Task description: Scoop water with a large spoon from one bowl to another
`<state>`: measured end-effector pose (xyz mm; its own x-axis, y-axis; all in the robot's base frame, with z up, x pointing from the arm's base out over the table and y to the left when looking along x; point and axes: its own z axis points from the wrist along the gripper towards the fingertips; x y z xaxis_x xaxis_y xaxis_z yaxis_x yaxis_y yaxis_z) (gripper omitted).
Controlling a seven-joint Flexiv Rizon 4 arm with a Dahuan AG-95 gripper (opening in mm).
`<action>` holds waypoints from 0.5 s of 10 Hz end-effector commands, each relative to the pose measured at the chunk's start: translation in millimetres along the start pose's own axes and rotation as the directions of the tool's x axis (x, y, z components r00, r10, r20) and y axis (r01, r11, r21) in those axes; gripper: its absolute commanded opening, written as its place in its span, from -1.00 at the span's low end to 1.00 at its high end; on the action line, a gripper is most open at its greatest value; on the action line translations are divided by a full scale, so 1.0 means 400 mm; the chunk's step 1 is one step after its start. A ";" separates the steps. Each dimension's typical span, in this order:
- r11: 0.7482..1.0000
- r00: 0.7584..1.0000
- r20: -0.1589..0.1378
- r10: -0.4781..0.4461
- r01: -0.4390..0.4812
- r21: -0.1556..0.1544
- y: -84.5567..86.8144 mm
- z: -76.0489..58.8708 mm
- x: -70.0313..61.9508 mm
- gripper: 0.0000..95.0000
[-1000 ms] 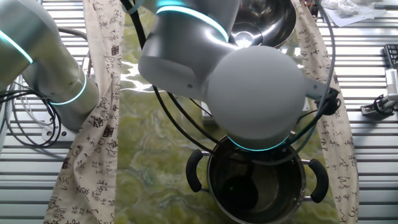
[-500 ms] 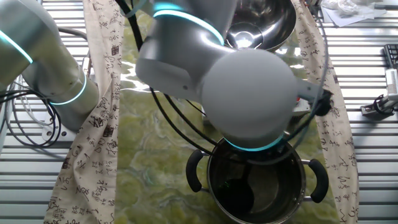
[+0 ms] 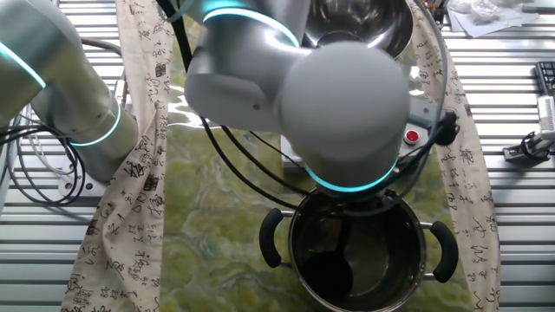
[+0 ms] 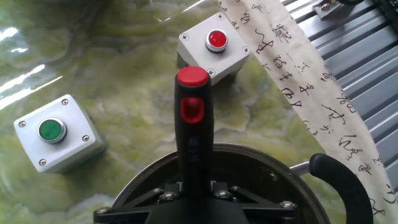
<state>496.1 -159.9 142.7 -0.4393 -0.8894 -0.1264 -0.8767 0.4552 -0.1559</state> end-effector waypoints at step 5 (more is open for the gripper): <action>1.000 0.999 -0.045 0.000 0.000 0.009 0.001 0.008 0.003 -1.00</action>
<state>496.7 -159.6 139.0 -0.4483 -0.8900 -0.0834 -0.8738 0.4560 -0.1691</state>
